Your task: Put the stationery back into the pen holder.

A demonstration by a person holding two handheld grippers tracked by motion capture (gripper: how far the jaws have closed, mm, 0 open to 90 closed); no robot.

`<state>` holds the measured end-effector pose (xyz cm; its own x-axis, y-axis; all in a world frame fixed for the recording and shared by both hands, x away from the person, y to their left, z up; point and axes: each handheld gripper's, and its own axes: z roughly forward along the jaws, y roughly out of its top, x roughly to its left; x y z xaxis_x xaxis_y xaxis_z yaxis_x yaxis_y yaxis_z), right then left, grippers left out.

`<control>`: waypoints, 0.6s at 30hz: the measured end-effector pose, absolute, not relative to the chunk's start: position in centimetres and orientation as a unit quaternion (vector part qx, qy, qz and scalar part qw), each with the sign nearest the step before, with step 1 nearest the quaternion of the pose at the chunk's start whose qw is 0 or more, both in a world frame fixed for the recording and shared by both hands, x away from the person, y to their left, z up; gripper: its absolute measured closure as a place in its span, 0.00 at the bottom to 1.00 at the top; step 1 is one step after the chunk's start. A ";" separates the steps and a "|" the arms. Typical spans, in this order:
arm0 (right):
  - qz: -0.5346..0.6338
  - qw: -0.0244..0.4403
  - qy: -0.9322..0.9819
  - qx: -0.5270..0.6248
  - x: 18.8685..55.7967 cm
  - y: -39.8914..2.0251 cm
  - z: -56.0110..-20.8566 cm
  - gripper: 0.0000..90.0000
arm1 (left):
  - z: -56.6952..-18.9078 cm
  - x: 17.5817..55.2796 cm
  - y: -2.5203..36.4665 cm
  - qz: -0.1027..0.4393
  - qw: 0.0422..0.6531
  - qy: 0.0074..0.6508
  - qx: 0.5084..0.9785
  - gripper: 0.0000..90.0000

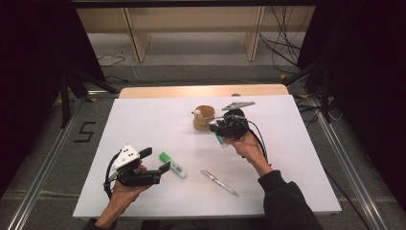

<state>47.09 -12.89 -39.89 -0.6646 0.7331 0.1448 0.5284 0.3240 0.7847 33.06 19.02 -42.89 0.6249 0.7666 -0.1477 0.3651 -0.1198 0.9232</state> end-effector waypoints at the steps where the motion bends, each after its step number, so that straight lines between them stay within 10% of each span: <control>1: 0.432 0.120 0.803 0.392 47.3 -12.8 -39.8 0.73 | -42.9 33.1 19.0 0.187 0.536 0.392 0.724 0.13; 18: 0.444 0.132 0.783 0.415 49.6 -12.9 -38.6 0.73 | -42.9 33.0 19.1 0.188 0.536 0.391 0.724 0.13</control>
<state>49.65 -12.87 -38.64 -0.6199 0.7678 0.1621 0.5330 0.2604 0.8050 33.04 19.06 -42.87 0.6232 0.7679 -0.1478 0.3655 -0.1189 0.9232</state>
